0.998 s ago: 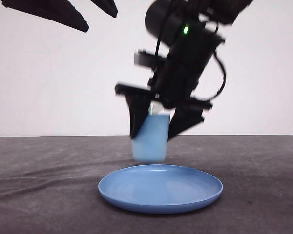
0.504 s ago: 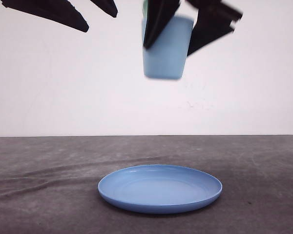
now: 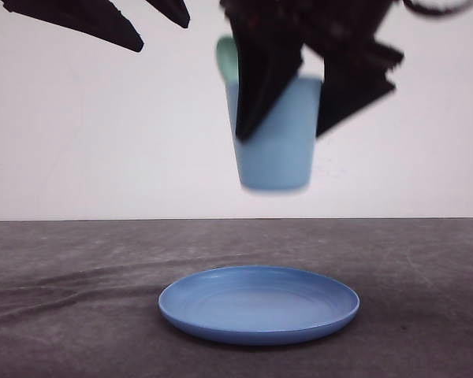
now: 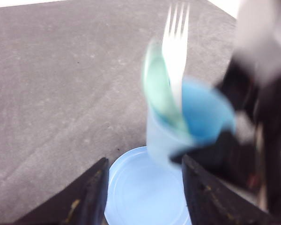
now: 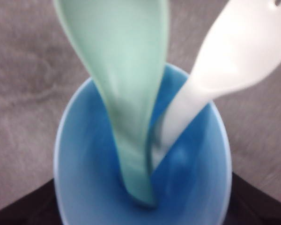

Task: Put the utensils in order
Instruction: 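Lift the cup with the right gripper and move it over the plate, then set the cup down on the plate center and open the right gripper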

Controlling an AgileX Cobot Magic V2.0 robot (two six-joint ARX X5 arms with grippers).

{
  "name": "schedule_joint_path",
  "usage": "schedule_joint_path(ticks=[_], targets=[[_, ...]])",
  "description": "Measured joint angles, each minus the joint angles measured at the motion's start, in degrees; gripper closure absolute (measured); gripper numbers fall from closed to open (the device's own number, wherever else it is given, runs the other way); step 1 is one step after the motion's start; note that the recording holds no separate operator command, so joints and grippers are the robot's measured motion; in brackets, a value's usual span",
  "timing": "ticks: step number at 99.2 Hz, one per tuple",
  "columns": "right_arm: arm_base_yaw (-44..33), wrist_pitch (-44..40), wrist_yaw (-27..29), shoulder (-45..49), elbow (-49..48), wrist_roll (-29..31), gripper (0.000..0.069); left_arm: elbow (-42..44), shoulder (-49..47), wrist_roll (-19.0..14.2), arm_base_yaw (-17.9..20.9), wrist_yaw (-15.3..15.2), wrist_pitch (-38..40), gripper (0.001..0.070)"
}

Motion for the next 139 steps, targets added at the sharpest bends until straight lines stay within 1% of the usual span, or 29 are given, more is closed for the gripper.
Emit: schedule_joint_path(ticks=[20,49,59,90,94,104,111,122,139], targets=[[1.9,9.3,0.2,2.9,-6.7,2.4,0.0274,0.0,0.0,0.0,0.0,0.0,0.0,0.0415],[3.0,15.1,0.3,9.3,-7.2,3.9,0.0274,0.0,0.0,0.0,0.0,0.0,0.0,0.0415],[3.1,15.2,0.5,11.1,-7.2,4.0,0.0274,0.0,0.0,0.0,0.0,0.0,0.0,0.0415],[3.3,15.6,1.3,11.4,-7.1,4.9,0.0274,0.0,0.0,0.0,0.0,0.0,0.0,0.0415],[3.3,15.6,1.3,11.4,-7.1,5.0,0.0261,0.0,0.0,0.0,0.0,0.0,0.0,0.0415],[3.3,15.2,1.2,11.4,-7.2,5.4,0.0197,0.0,0.0,0.0,0.0,0.0,0.0,0.0415],[3.3,14.3,0.7,11.3,-7.1,5.6,0.0173,0.0,0.0,0.0,0.0,0.0,0.0,0.0415],[3.3,11.8,-1.1,9.9,-7.2,5.6,0.0153,0.0,0.0,0.0,0.0,0.0,0.0,0.0415],[3.5,7.0,-3.2,3.5,-7.1,5.6,0.0147,0.0,0.0,0.0,0.0,0.0,0.0,0.0415]])
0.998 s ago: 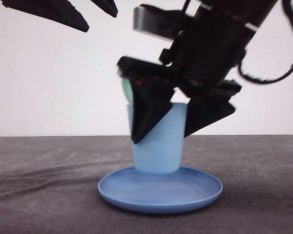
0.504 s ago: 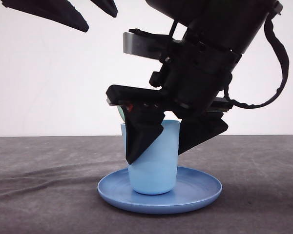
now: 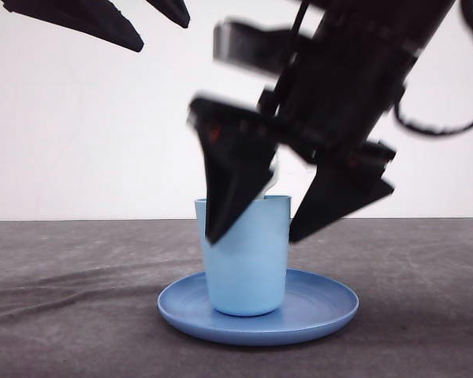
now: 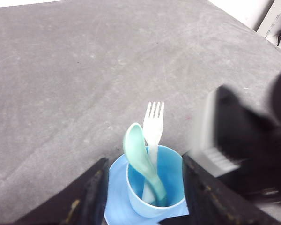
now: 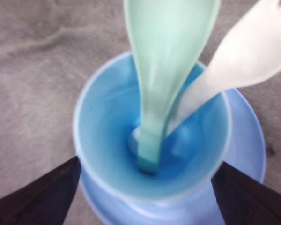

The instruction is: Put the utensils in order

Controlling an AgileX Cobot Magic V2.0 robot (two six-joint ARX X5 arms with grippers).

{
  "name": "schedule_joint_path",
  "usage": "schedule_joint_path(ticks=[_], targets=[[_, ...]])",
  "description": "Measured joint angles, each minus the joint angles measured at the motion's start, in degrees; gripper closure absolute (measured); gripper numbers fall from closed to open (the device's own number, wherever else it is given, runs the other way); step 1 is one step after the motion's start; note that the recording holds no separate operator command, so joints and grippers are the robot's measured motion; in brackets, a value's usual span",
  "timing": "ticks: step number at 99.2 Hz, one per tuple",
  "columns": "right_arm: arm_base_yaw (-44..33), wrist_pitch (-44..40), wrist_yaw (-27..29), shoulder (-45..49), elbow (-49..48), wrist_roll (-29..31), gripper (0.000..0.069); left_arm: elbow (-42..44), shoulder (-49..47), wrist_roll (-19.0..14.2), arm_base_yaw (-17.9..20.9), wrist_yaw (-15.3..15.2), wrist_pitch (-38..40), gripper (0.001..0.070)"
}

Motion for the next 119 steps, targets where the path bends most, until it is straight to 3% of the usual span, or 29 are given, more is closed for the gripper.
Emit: schedule_joint_path(ticks=[22,55,75,97,102,108,114,119], targets=[[0.1,-7.3,0.8,-11.9,0.0,0.0,0.0147,0.0,0.0,0.0,0.0,0.0,0.0,0.0415],[0.1,-10.7,10.4,-31.0,3.1,-1.0,0.0147,0.0,0.0,0.0,0.0,0.0,0.0,0.0415],[0.1,-12.8,18.5,-35.7,5.2,-4.4,0.0147,0.0,-0.2,0.0,0.0,0.0,0.2,0.0415],[0.1,-14.9,20.0,-37.0,5.2,-5.1,0.0152,0.0,-1.4,0.0,0.0,0.0,0.3,0.0415],[0.1,-15.1,20.0,-36.9,5.2,-5.1,0.0193,0.0,-1.4,0.0,0.0,0.0,0.3,0.0415],[0.1,-15.4,20.0,-36.9,5.2,-5.1,0.0328,0.0,-1.5,0.0,0.0,0.0,0.3,0.0425],[0.1,-15.8,20.0,-36.9,5.2,-5.2,0.0520,0.0,-1.5,0.0,0.0,0.0,0.3,0.0518],[0.1,-16.1,20.0,-36.9,5.2,-5.2,0.0610,0.0,-1.5,-0.2,0.0,0.1,0.3,0.0614]])
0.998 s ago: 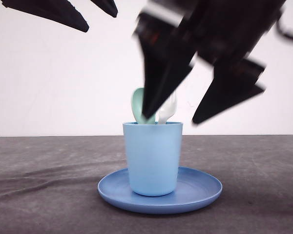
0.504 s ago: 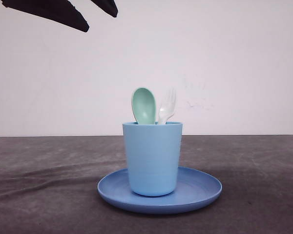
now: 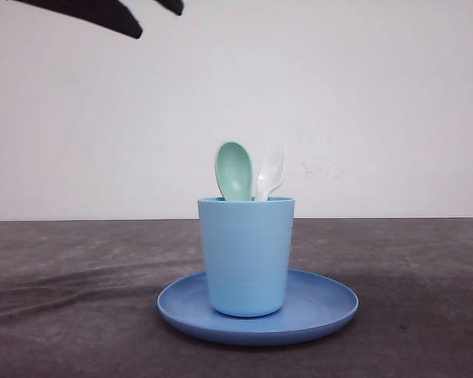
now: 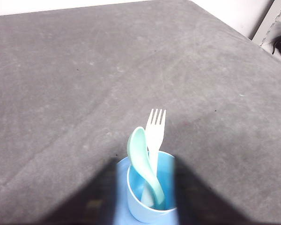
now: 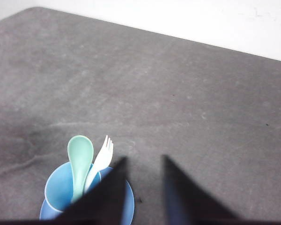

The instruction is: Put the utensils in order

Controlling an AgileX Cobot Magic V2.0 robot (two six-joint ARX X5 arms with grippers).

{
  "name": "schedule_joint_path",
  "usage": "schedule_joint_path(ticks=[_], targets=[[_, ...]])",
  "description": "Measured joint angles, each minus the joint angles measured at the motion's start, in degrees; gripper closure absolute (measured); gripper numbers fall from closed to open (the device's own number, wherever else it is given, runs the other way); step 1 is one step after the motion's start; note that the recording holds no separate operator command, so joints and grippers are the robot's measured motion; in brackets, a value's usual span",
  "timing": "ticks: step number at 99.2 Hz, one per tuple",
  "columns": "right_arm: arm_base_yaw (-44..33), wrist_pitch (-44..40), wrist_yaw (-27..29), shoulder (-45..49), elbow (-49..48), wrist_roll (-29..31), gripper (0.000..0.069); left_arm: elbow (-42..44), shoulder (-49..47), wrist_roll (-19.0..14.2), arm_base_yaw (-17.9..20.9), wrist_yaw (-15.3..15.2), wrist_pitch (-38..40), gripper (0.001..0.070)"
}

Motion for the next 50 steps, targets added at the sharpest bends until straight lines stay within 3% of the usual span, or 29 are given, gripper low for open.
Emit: schedule_joint_path(ticks=[12,50], targets=[[0.0,-0.1,0.0,0.0,0.0,0.0,0.0676,0.0,0.0,-0.2,0.0,0.0,0.0,0.0679],[0.0,0.2,0.0,0.0,0.0,0.0,0.0687,0.0,0.0,-0.2,0.0,0.0,-0.1,0.0685]])
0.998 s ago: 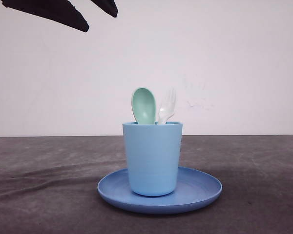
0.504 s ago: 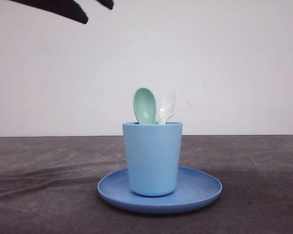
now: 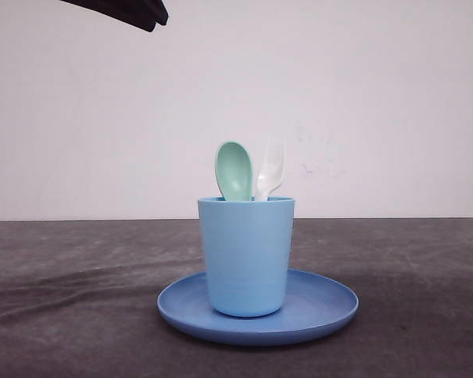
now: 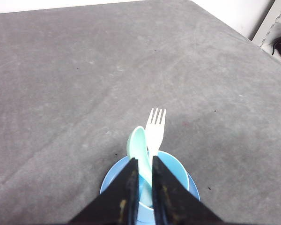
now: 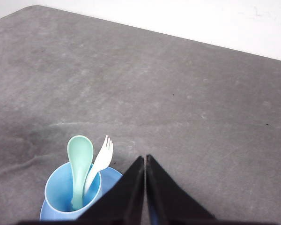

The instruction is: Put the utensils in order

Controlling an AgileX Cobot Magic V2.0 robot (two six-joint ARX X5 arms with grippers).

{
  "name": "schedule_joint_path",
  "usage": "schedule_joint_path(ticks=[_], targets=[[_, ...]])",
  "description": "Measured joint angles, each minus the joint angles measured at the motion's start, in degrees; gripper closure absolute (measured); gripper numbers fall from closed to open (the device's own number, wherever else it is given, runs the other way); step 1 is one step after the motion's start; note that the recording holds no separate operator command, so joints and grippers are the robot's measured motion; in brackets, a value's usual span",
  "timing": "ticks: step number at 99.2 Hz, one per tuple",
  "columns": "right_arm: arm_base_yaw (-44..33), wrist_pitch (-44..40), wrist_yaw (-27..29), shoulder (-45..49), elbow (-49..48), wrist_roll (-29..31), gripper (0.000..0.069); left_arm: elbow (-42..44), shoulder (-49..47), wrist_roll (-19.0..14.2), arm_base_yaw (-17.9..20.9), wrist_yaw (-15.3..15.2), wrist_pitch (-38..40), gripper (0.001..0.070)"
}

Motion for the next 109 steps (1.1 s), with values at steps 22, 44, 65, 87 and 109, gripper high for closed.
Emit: schedule_joint_path(ticks=[22,44,65,87,109], targets=[[0.0,0.2,0.0,0.0,0.0,0.0,0.0687,0.0,0.0,0.0,0.0,0.0,0.0,0.0685],[0.0,0.3,0.0,0.0,0.0,0.0,0.0687,0.0,0.0,0.3,0.0,0.0,0.0,0.0685],[0.0,0.4,0.0,0.0,0.0,0.0,0.0687,0.0,-2.3,7.7,2.6,-1.3,0.0,0.0685],[0.0,0.4,0.0,0.0,0.0,0.0,0.0687,0.0,-6.3,12.6,12.5,-1.3,-3.5,0.0685],[0.0,0.4,0.0,0.0,0.0,0.0,0.0687,-6.6,-11.7,13.3,25.3,3.4,-3.7,0.0685]])
